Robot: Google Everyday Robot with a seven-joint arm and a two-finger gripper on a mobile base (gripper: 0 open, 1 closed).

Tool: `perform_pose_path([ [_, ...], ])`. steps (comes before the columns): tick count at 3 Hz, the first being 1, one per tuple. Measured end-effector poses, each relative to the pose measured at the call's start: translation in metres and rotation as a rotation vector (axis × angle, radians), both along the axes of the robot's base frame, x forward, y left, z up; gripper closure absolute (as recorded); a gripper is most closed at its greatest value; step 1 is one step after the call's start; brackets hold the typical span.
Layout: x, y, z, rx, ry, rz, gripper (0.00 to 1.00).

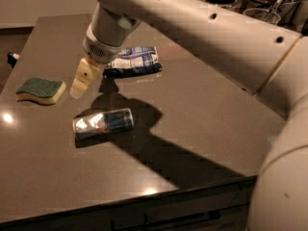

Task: Move sponge near redbull can

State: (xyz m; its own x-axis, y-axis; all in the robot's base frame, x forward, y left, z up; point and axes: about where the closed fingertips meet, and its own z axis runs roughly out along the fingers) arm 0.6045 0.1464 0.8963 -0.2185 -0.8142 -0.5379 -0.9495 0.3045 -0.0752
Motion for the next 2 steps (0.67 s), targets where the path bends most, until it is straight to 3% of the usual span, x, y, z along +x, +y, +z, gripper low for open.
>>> perform_pose_path([
  [1,-0.001,0.021,-0.018,-0.001,0.034,0.018,0.0],
  [2,-0.006,0.065,-0.036,0.007,0.068,0.078,0.0],
])
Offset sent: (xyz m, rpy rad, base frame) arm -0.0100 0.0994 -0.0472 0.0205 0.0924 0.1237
